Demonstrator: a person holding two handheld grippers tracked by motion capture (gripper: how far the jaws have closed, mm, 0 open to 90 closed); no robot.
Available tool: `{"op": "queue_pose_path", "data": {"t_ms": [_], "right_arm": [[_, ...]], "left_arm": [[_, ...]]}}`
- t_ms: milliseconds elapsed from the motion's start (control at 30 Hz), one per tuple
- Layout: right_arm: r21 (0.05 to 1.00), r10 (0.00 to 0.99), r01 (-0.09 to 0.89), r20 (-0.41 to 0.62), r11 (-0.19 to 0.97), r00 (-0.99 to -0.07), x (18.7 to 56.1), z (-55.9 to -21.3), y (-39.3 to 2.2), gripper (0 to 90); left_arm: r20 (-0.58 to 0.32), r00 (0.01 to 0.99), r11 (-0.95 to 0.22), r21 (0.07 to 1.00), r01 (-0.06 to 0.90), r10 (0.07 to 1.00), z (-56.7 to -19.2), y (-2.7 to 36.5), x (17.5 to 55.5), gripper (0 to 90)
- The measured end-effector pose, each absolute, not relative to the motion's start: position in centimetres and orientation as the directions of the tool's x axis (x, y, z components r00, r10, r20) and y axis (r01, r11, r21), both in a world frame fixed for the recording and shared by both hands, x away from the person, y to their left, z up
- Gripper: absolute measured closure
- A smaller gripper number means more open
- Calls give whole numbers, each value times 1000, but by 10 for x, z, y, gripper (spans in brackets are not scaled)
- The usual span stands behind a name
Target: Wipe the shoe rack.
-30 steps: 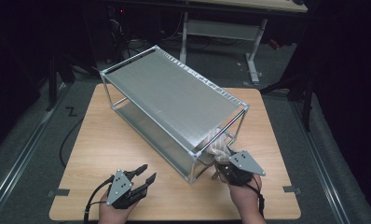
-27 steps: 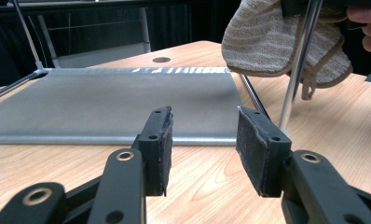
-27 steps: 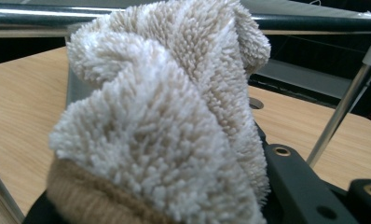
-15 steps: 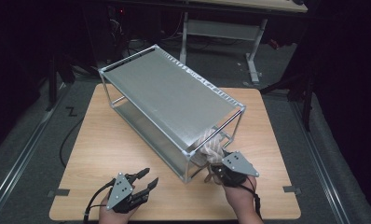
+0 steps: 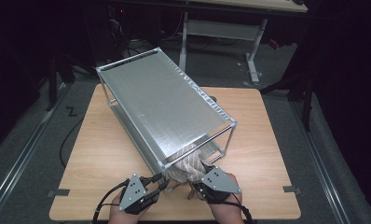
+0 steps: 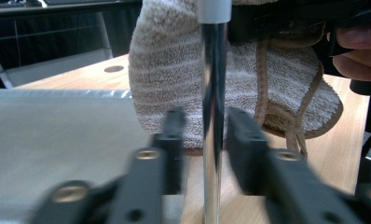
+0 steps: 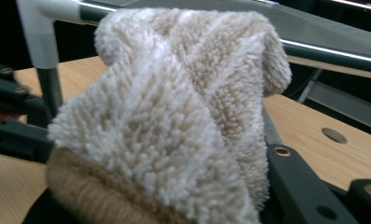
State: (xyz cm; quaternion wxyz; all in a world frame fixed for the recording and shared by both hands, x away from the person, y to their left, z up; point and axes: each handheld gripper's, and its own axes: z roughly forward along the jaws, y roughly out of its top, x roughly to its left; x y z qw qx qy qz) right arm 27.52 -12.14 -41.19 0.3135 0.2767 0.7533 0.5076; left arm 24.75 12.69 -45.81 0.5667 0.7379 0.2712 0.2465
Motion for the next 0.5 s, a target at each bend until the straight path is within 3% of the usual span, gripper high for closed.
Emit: {"op": "queue_pose_path", "data": {"t_ms": [33,500], "right_arm": [[939,743,103,-188,328,-642,276,-412,-123,690],[957,887,195,-109,216,-448,318,-410,-180,692]], "left_arm": [[67,728,-218,969,115,682,-458,126,247,790],[82,721,-225,969,104,688,-459,130,240,789]]}}
